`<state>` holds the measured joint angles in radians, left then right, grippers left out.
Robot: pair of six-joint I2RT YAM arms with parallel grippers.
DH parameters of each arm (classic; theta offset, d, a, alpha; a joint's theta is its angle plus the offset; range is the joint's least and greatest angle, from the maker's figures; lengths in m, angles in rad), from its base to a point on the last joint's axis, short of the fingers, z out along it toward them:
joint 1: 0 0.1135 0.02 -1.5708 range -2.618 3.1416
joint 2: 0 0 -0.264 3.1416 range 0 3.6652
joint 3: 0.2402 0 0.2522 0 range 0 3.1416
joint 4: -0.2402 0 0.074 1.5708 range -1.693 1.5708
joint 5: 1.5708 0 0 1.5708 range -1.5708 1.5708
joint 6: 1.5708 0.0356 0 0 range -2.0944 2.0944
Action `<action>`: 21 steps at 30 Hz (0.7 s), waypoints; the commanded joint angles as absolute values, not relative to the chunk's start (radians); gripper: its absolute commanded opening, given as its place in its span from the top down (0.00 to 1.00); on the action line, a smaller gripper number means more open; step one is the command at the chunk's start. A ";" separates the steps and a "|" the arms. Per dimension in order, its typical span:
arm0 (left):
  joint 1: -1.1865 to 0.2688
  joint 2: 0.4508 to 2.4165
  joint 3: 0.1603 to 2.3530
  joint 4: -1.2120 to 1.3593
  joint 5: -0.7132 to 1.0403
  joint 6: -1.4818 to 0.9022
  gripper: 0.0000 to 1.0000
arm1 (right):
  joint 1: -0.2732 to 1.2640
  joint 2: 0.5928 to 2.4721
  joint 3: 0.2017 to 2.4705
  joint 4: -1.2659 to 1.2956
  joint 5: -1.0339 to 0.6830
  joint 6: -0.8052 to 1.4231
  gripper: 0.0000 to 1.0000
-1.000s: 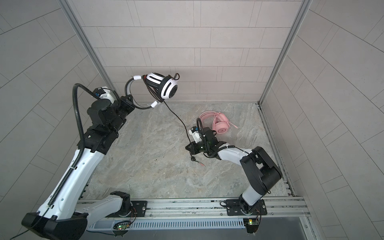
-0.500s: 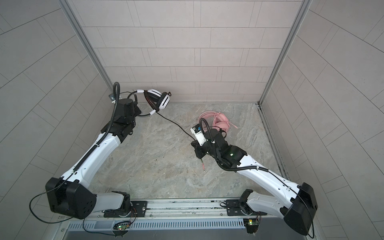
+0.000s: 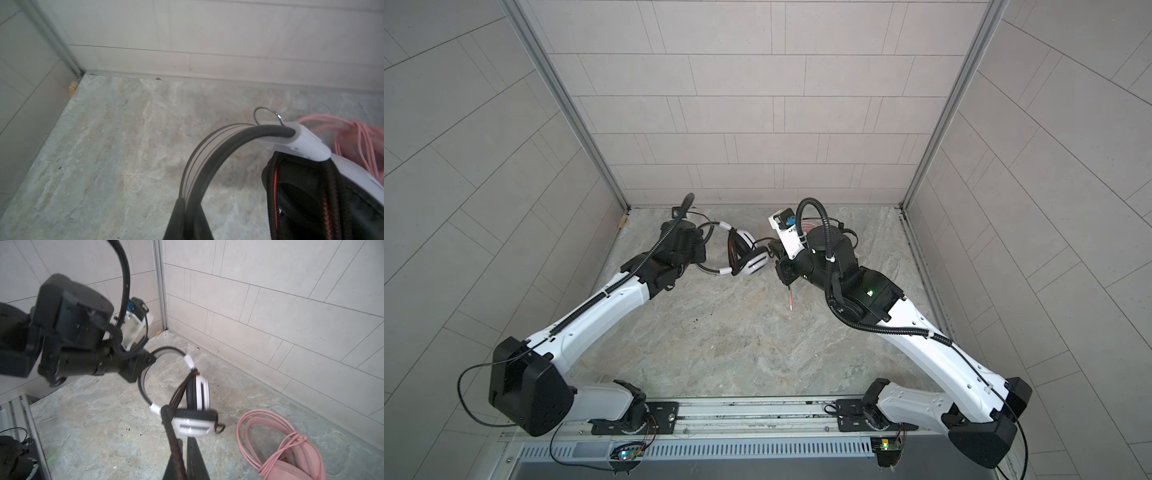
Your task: Wrap the headphones
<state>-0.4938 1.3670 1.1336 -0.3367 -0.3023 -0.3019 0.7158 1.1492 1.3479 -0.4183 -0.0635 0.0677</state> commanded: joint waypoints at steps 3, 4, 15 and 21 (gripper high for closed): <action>-0.543 1.305 1.168 -0.469 -0.001 -0.129 1.00 | 0.647 1.217 1.439 -0.458 -0.085 0.012 0.93; -0.543 1.294 1.172 -0.496 0.050 -0.116 1.00 | 0.629 1.228 1.443 -0.458 -0.099 0.015 0.93; -0.537 1.075 1.121 -0.523 0.447 -0.138 1.00 | 0.441 1.380 1.319 -0.341 -0.304 0.126 0.93; -0.456 0.973 1.083 -0.365 0.551 -0.309 1.00 | 0.436 1.405 1.208 -0.252 -0.351 0.179 0.92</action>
